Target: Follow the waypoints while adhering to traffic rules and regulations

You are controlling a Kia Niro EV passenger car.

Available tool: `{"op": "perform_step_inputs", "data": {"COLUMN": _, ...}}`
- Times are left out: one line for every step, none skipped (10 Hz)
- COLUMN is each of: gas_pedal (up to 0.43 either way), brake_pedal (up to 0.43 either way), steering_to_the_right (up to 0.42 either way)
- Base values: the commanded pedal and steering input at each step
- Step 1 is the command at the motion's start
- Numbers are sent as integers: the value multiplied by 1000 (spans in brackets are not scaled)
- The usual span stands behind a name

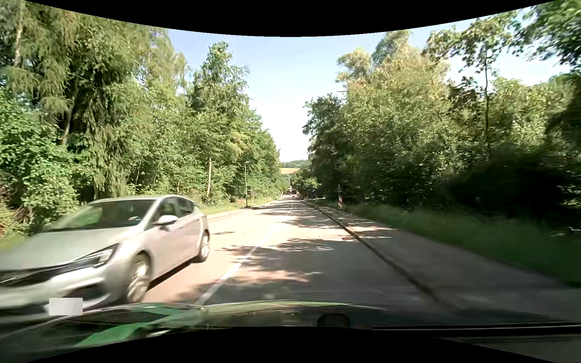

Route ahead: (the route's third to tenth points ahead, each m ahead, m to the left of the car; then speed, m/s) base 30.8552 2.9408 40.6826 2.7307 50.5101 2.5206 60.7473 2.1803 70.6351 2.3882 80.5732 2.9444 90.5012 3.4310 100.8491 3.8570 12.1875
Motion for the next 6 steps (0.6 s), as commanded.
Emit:
{"op": "perform_step_inputs", "data": {"gas_pedal": 59, "brake_pedal": 0, "steering_to_the_right": -8}}
{"op": "perform_step_inputs", "data": {"gas_pedal": 67, "brake_pedal": 0, "steering_to_the_right": -8}}
{"op": "perform_step_inputs", "data": {"gas_pedal": 67, "brake_pedal": 0, "steering_to_the_right": -8}}
{"op": "perform_step_inputs", "data": {"gas_pedal": 67, "brake_pedal": 0, "steering_to_the_right": -8}}
{"op": "perform_step_inputs", "data": {"gas_pedal": 67, "brake_pedal": 0, "steering_to_the_right": -8}}
{"op": "perform_step_inputs", "data": {"gas_pedal": 67, "brake_pedal": 0, "steering_to_the_right": -13}}
